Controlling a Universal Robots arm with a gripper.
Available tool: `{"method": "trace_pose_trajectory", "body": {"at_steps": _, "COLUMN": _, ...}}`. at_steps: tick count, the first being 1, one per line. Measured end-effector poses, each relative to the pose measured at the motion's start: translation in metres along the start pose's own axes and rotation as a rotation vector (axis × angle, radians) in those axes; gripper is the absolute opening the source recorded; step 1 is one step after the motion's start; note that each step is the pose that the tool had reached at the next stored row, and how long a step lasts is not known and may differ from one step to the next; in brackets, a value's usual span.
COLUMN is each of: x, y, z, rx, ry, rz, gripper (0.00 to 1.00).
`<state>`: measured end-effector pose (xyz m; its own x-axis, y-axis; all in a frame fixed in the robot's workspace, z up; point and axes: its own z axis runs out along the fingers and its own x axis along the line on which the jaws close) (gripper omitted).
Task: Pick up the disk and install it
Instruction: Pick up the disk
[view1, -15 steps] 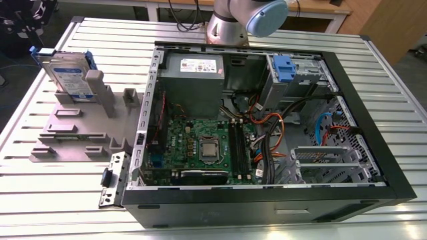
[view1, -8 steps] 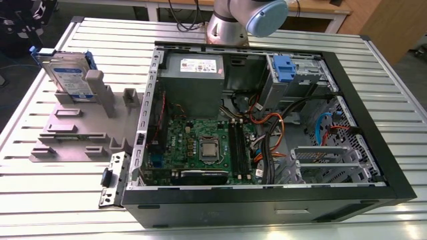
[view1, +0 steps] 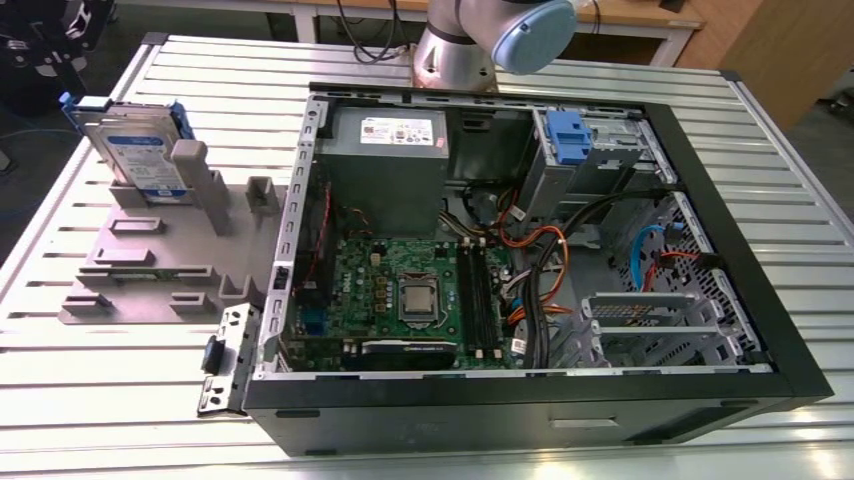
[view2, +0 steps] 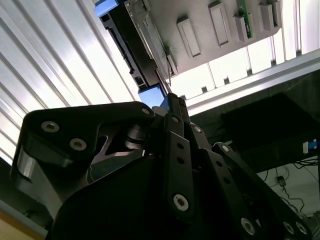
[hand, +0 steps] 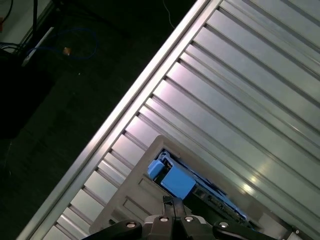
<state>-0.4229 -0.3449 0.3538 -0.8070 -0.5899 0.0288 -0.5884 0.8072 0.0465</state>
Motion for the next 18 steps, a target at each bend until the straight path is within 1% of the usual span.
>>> {"method": "trace_pose_trajectory", "body": {"at_steps": 18, "x": 0.0, "y": 0.0, "z": 0.0, "rx": 0.0, "ry": 0.0011, "rz": -0.043, "gripper": 0.11}}
